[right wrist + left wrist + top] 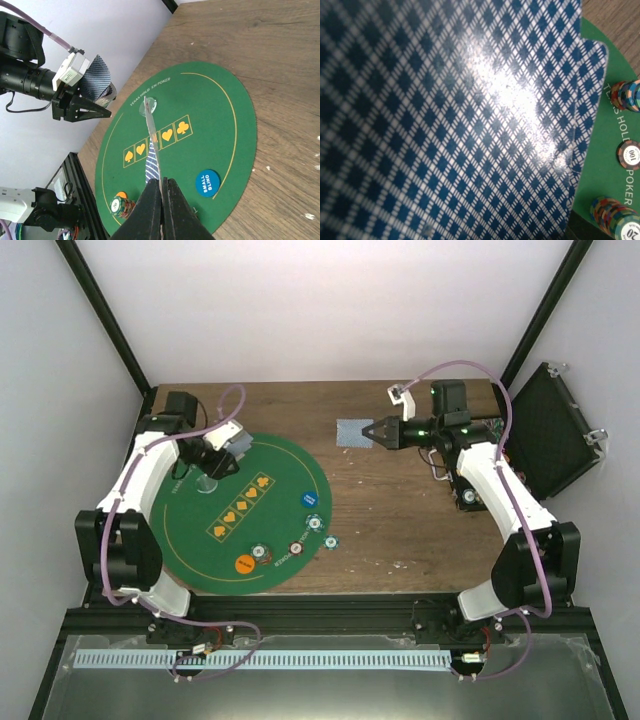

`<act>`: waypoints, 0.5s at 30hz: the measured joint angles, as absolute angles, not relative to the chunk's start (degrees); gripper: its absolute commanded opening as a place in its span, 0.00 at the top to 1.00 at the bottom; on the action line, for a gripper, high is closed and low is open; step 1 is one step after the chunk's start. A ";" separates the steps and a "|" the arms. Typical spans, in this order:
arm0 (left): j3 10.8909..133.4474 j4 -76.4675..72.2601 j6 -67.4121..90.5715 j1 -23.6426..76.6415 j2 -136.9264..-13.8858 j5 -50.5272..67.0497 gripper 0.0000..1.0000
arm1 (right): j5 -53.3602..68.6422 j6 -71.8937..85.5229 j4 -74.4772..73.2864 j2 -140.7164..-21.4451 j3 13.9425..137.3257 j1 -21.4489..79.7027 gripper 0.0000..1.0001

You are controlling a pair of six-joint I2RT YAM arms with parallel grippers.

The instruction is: Distribute texas hold em gaming equipment

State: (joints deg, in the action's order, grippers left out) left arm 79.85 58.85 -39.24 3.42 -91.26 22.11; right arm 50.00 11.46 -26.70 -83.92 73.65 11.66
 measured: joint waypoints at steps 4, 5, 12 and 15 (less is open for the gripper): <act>76.90 58.85 -38.11 1.37 -88.38 22.22 0.55 | 50.22 11.66 -25.71 -84.09 73.65 13.54 0.99; 76.34 58.85 -37.87 1.04 -87.88 22.28 0.55 | 50.30 11.66 -25.39 -84.31 73.65 14.04 0.99; 74.43 58.76 -36.86 -0.40 -86.50 22.81 0.55 | 50.48 11.99 -24.23 -89.01 73.78 17.15 0.99; 74.15 58.81 -36.42 -0.47 -86.50 23.20 0.55 | 50.48 12.29 -24.12 -91.33 74.67 18.04 0.99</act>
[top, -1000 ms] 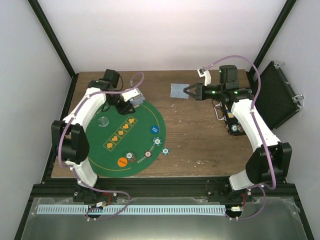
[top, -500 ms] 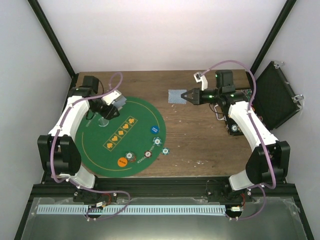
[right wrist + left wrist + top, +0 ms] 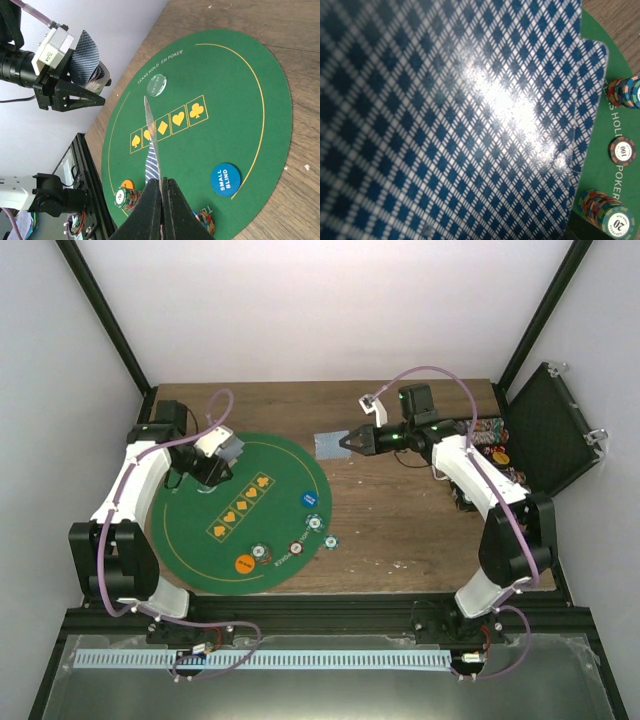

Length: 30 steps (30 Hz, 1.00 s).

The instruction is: Distribute texas hold em gaming equipment

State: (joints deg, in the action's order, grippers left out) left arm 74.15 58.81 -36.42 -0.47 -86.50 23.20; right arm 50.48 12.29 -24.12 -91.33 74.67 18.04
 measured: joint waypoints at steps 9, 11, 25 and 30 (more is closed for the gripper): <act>74.15 58.83 -35.99 -0.47 -86.50 23.64 0.55 | 50.63 10.04 -25.34 -95.20 78.56 23.55 0.99; 74.15 58.81 -35.99 -0.45 -86.50 23.62 0.55 | 51.16 7.49 -26.65 -95.48 79.26 25.71 0.99; 74.15 58.85 -35.86 -1.28 -86.50 22.85 0.55 | 43.46 -15.09 -36.97 -102.08 88.55 50.98 0.99; 74.19 58.89 -35.53 -4.16 -86.50 22.63 0.55 | 38.92 -18.46 -39.33 -115.02 102.59 56.05 0.99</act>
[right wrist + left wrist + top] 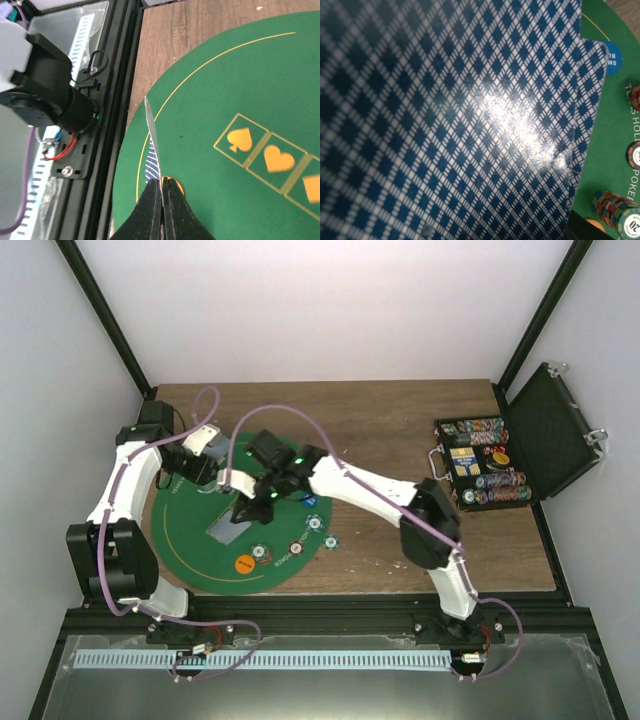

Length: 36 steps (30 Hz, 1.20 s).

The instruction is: Distribute texas hold em gaming equipment

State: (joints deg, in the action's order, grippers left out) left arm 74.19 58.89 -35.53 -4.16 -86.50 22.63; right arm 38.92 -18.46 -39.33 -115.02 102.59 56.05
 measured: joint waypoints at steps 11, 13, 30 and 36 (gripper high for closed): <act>74.24 59.09 -35.11 -5.15 -86.50 22.31 0.55 | 32.38 -26.55 -48.29 -133.38 120.22 65.41 0.99; 74.24 59.07 -35.09 -5.15 -86.50 22.26 0.55 | 31.64 -27.64 -48.90 -134.61 120.95 66.35 0.99; 74.24 59.09 -35.11 -5.15 -86.50 22.13 0.55 | 25.21 -32.56 -47.00 -138.74 123.17 68.10 0.99; 74.24 59.09 -35.11 -5.15 -86.50 22.11 0.55 | 22.79 -34.98 -43.88 -138.80 121.49 68.25 0.99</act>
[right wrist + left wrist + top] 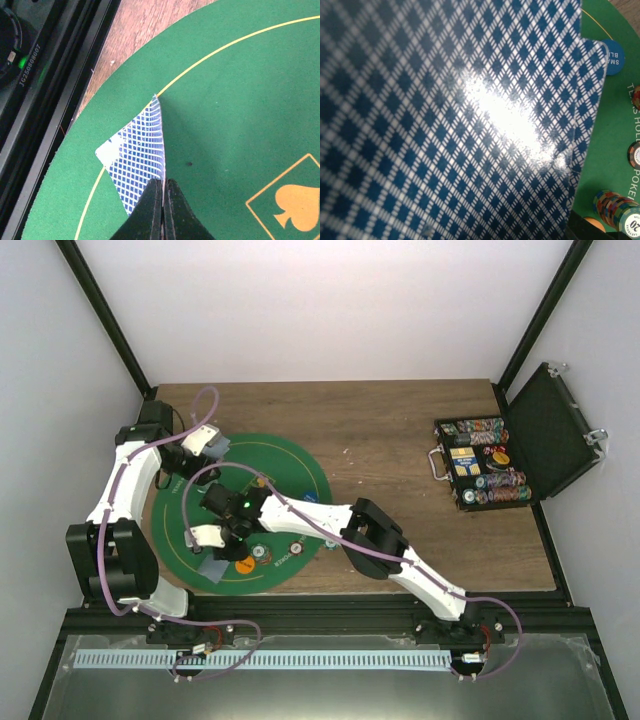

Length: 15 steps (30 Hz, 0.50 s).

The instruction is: Distribute texas hold em gaming equipment

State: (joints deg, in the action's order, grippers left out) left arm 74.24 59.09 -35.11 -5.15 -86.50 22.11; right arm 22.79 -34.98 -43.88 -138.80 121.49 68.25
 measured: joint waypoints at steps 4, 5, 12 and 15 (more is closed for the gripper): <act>74.24 59.09 -35.11 -5.15 -86.50 22.11 0.55 | 22.94 -37.63 -42.81 -138.80 119.92 68.36 0.98; 74.24 59.09 -35.11 -5.15 -86.50 22.11 0.55 | 23.09 -38.30 -42.70 -138.80 119.68 68.38 0.98; 74.24 59.09 -35.11 -5.15 -86.50 22.13 0.55 | 25.87 -41.32 -41.95 -138.80 119.15 69.19 0.99; 74.24 59.09 -35.11 -5.15 -86.50 22.13 0.55 | 26.65 -42.63 -42.09 -138.80 119.15 69.63 0.99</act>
State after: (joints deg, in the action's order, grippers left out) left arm 74.24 59.09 -35.11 -5.15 -86.50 22.13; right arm 26.65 -42.63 -42.09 -138.80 119.15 69.63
